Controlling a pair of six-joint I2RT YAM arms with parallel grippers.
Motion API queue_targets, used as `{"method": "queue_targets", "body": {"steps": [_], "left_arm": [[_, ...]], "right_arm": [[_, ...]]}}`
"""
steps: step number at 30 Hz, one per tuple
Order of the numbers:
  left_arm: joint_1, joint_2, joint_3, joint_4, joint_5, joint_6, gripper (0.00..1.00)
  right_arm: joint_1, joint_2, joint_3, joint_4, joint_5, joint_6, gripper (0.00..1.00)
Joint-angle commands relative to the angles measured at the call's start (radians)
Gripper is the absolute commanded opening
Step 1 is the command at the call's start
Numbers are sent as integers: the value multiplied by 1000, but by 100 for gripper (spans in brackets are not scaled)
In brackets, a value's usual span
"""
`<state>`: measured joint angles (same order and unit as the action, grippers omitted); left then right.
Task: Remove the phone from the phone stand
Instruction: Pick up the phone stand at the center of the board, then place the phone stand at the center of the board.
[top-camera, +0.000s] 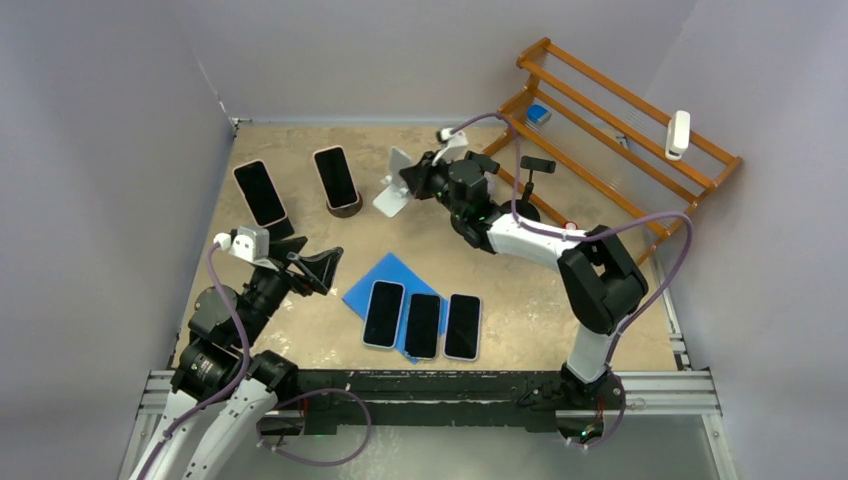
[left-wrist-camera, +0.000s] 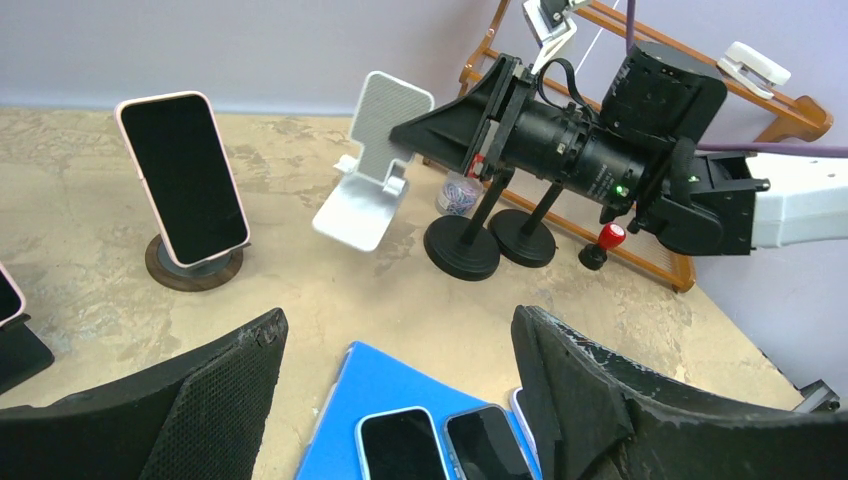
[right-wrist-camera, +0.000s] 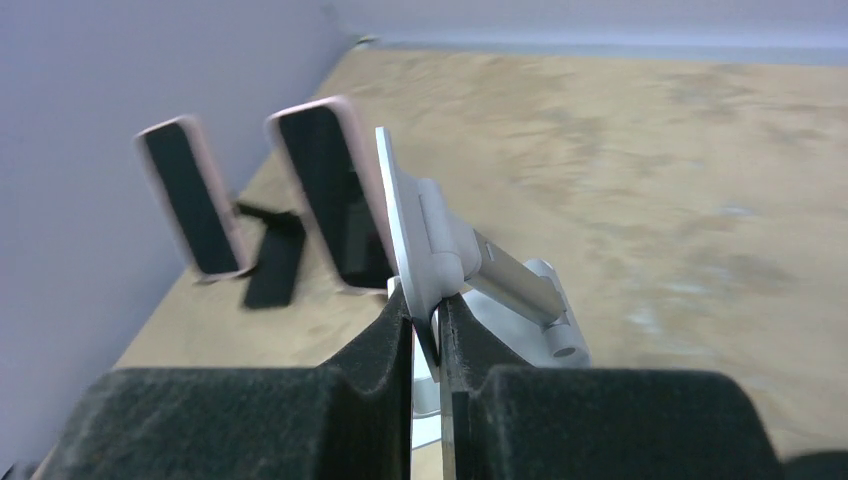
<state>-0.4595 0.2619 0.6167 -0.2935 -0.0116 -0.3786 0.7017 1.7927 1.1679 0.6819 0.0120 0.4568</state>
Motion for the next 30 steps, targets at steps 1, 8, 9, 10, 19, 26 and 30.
{"method": "queue_targets", "body": {"steps": [1, 8, 9, 10, 19, 26, 30], "left_arm": [[-1, 2, 0, 48, 7, 4, 80], [-1, 14, 0, 48, 7, 4, 80], [-1, 16, 0, 50, 7, 5, 81], [-1, 17, 0, 50, 7, 5, 81], [-1, 33, 0, 54, 7, 4, 81], [0, 37, -2, 60, 7, 4, 81], [6, 41, -2, 61, 37, 0, 81]], "right_arm": [[-57, -8, 6, 58, 155, 7, 0], [-94, 76, 59, 119, 165, -17, 0], [-93, 90, 68, 120, 165, -19, 0], [-94, 101, 77, 121, 167, -19, 0], [-92, 166, 81, 198, 270, -32, 0], [-93, 92, -16, 265, 256, -33, 0], [-93, 87, -24, 236, 248, -40, 0]]}}
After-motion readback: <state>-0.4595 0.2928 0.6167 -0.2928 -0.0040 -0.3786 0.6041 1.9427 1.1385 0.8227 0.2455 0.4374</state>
